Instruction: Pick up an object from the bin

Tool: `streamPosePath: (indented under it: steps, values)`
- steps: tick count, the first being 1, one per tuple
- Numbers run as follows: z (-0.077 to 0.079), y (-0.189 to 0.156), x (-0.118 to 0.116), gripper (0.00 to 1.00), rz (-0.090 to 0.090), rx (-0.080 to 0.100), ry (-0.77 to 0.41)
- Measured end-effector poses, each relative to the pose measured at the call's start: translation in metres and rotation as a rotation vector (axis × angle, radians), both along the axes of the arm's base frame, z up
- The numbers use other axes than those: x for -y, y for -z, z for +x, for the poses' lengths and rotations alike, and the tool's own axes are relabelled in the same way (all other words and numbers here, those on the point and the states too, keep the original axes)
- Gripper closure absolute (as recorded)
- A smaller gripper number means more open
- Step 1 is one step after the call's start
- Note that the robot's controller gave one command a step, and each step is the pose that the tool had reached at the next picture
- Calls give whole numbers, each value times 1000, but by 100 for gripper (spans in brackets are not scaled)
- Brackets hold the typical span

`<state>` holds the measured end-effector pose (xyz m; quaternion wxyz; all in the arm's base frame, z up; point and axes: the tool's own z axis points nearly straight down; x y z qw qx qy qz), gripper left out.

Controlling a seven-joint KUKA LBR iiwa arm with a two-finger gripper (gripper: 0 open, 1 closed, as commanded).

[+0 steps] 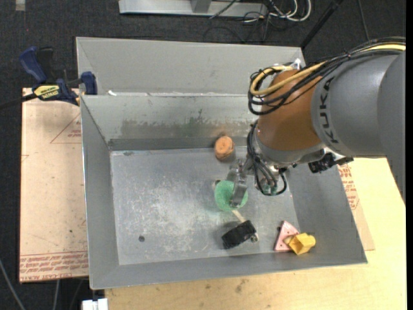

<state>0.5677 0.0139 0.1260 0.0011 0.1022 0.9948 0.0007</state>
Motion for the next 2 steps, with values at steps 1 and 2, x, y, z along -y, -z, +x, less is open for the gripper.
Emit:
streamPosePath:
  steps: [1,2]
  values:
    - [-1,-16,0,100,0,-3,-1]
    - [-1,-33,0,100,0,-1,0]
